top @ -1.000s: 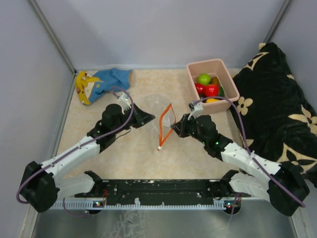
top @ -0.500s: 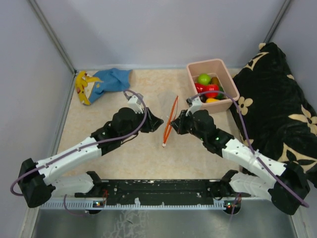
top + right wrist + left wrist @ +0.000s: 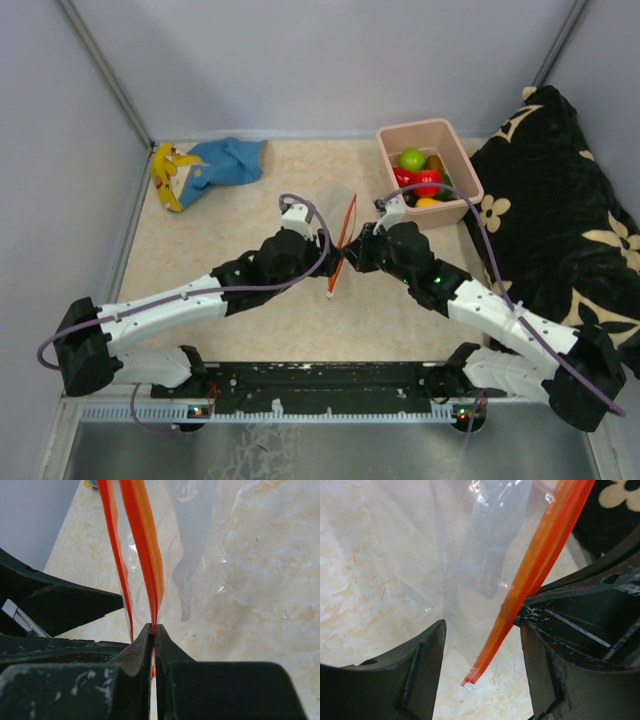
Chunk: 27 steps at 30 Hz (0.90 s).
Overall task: Place the food in the zip-top bag and seal the zipper
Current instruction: Open the zipper of the food storage bag.
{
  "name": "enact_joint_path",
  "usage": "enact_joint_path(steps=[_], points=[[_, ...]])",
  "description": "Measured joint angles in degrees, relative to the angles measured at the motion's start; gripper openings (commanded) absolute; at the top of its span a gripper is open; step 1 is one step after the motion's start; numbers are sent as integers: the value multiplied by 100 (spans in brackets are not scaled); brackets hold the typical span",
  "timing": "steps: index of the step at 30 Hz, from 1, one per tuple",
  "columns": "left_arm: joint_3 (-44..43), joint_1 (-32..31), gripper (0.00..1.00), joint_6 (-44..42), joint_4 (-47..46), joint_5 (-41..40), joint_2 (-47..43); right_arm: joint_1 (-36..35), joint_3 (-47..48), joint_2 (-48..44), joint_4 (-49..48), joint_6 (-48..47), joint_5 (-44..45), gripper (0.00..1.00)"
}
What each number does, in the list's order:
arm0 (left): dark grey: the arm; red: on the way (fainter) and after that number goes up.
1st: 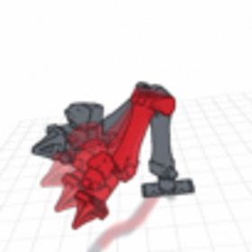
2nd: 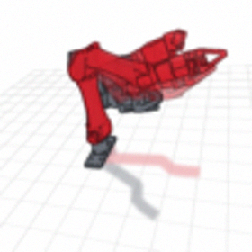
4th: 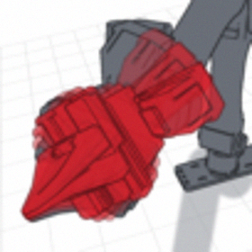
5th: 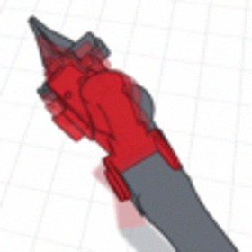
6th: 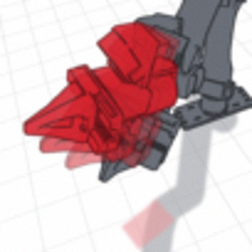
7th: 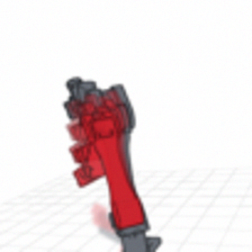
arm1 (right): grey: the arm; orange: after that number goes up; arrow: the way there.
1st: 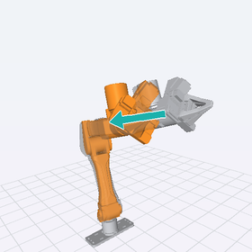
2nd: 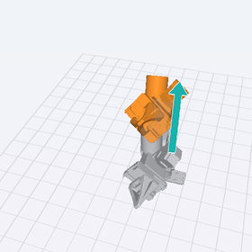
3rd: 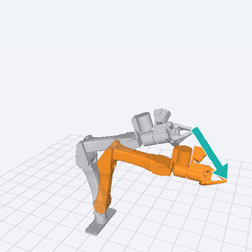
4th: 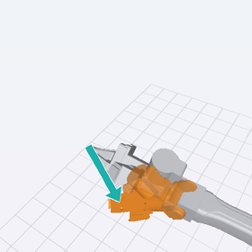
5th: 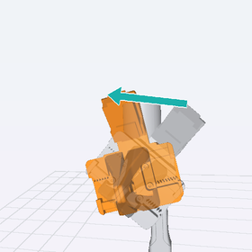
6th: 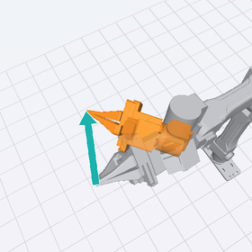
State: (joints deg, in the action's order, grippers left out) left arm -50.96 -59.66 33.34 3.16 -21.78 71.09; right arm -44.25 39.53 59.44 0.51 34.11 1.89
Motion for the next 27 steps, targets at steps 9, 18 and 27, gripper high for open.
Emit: enact_joint_path(steps=[9,18,27], points=[[-229,-299,66,-374,101,-597,431,2,0,22,129,0,173,0],[-291,-562,66,-638,393,-1427,638,-9,0,26,164,20,177,0],[-291,-562,66,-662,568,-1862,549,-24,0,26,164,24,175,0]])
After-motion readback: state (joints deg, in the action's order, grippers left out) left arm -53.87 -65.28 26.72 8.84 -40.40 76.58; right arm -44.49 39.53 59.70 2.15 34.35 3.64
